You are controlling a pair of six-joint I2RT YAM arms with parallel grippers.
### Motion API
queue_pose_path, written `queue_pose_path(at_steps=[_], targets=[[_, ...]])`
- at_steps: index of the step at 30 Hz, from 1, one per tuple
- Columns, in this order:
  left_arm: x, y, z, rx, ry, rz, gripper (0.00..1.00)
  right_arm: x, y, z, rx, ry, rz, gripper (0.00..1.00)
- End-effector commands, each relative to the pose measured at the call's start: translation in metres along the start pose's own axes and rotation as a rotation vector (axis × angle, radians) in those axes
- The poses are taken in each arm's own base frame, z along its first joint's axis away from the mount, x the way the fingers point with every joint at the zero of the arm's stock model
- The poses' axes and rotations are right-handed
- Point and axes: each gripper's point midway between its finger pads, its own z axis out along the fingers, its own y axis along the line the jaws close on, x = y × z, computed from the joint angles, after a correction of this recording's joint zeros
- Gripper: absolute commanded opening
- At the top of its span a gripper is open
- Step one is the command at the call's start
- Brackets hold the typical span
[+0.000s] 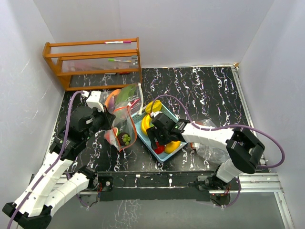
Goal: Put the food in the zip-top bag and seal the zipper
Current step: Pick up the fake fruit from the bin.
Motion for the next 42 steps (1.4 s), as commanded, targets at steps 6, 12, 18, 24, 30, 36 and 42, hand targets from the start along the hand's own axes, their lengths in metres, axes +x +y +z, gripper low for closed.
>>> queue_pose_path(at_steps=[6, 12, 18, 24, 30, 36, 42], targets=[[-0.004, -0.002, -0.002, 0.009, -0.022, -0.002, 0.0, 0.02, -0.017, 0.004, 0.107, 0.072, 0.088, 0.82], [-0.007, -0.002, -0.003, 0.013, -0.041, -0.004, 0.0, 0.022, -0.021, 0.002, 0.174, 0.097, 0.14, 0.82], [-0.006, -0.003, -0.005, 0.02, -0.039, 0.003, 0.0, 0.031, -0.026, 0.013, 0.197, 0.106, 0.176, 0.81], [-0.005, -0.002, -0.007, 0.017, -0.043, 0.005, 0.0, 0.031, -0.028, 0.022, 0.207, 0.085, 0.172, 0.81], [-0.001, -0.002, -0.006, 0.021, -0.033, 0.001, 0.0, 0.026, -0.031, 0.025, 0.229, 0.065, 0.157, 0.79], [-0.005, -0.003, -0.005, 0.02, -0.037, 0.005, 0.0, 0.008, -0.031, 0.012, 0.234, -0.002, 0.16, 0.59], [-0.004, -0.002, -0.004, 0.018, -0.031, 0.005, 0.0, -0.015, -0.027, -0.017, 0.233, -0.062, 0.161, 0.51]])
